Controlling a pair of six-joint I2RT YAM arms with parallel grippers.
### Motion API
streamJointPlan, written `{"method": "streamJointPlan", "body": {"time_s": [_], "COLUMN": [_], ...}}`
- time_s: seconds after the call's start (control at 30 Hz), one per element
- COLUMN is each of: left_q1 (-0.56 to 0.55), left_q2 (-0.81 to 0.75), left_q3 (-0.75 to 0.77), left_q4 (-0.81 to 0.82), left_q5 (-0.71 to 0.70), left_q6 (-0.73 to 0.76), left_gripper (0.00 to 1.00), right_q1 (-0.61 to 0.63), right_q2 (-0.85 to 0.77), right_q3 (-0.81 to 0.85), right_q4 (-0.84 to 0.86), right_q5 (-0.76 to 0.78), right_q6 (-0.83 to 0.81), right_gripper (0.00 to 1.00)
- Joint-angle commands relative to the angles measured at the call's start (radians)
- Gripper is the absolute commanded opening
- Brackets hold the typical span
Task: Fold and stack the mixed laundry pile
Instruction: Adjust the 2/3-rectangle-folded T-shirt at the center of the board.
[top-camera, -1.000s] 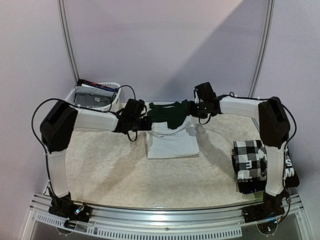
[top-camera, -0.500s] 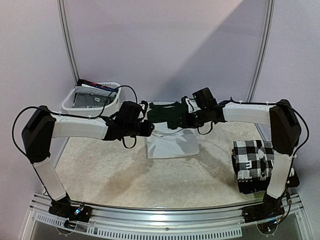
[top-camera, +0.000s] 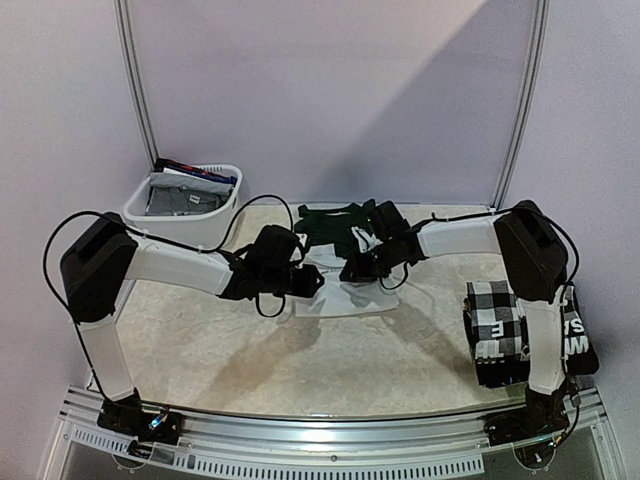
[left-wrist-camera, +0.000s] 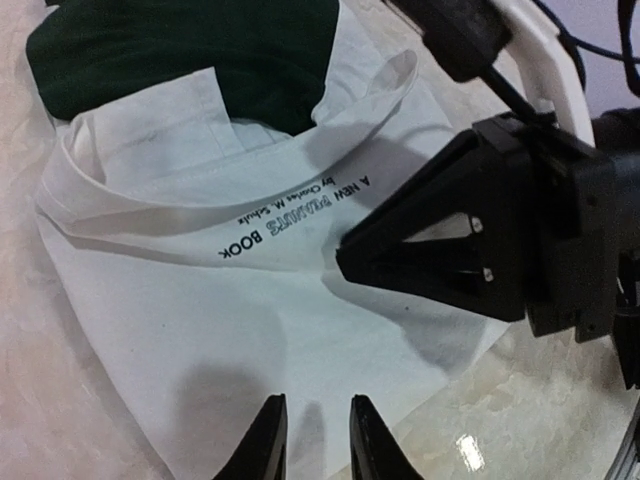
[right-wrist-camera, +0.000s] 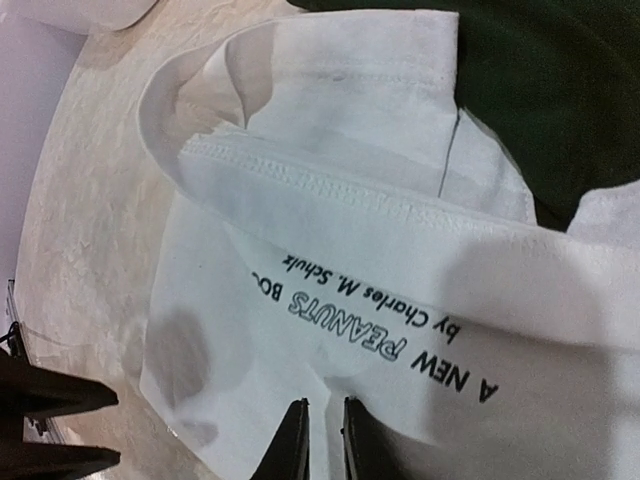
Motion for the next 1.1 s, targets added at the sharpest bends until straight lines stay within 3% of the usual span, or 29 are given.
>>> {"method": "streamJointPlan", "body": {"time_s": [0.0, 0.53, 0.83, 1.07], "left_q1": [-0.021, -0.038, -0.041, -0.042], "left_q2": [0.043, 0.124, 0.110, 0.104], "left_q3": [-0.038, -0.085, -0.131, -0.146], "left_q4": [0.040, 0.061, 0.072, 0.072], "left_q5": [0.016, 0.000, -0.009, -0.013], "left_q6": [-0.017, -0.044, -0.057, -0.062], "left_gripper": [0.23, 0.19, 0.18, 0.17], "right_q1": [-0.010, -0.053, -0.056, -0.056], "right_q2": [0.070, 0.129, 0.212, 0.226], "right_q3": [0.073, 0.131, 0.206, 0.210], "right_q4": [-0.016, -0.003, -0.026, -0.012], "right_q5": [0.014, -0.040, 0.025, 0.047], "right_q6": [-0.019, -0.030, -0.041, -0.046], "right_gripper": [0.12, 0.13, 0.14, 0.32]}}
